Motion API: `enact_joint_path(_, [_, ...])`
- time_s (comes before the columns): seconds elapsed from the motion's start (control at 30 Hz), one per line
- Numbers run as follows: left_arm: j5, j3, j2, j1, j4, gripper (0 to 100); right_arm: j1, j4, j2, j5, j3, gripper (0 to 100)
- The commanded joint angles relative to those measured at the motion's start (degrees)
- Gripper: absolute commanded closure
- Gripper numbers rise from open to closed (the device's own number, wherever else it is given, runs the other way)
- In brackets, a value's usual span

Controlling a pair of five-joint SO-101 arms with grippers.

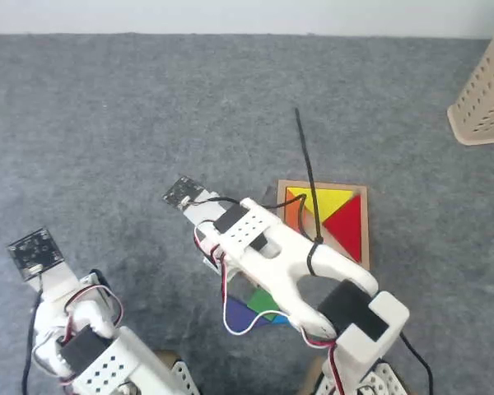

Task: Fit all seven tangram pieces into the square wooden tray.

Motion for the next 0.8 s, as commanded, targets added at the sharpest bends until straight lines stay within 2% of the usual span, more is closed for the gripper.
enact_joint_path(0.0, [0.53,-1.10,-0.62,0.09,0.18,77,-3.21,-1.19,-7.60,0.88,1.58,95.7])
enact_joint_path(0.1, [0.53,-1.10,-0.62,0.09,0.18,77,-2.24,0.04,-16.13,0.88,4.84,94.7])
enact_joint_path(0.3, [0.53,-1.10,-0.62,0.09,0.18,77,-0.13,4.70,-29.76,0.88,13.27,80.3])
enact_joint_path(0.5, [0.53,-1.10,-0.62,0.09,0.18,77,-0.13,-4.35,-30.11,-0.35,22.68,80.6])
enact_joint_path(0.77, [0.53,-1.10,-0.62,0.09,0.18,77,-0.40,-10.33,-22.20,-2.37,23.03,80.4])
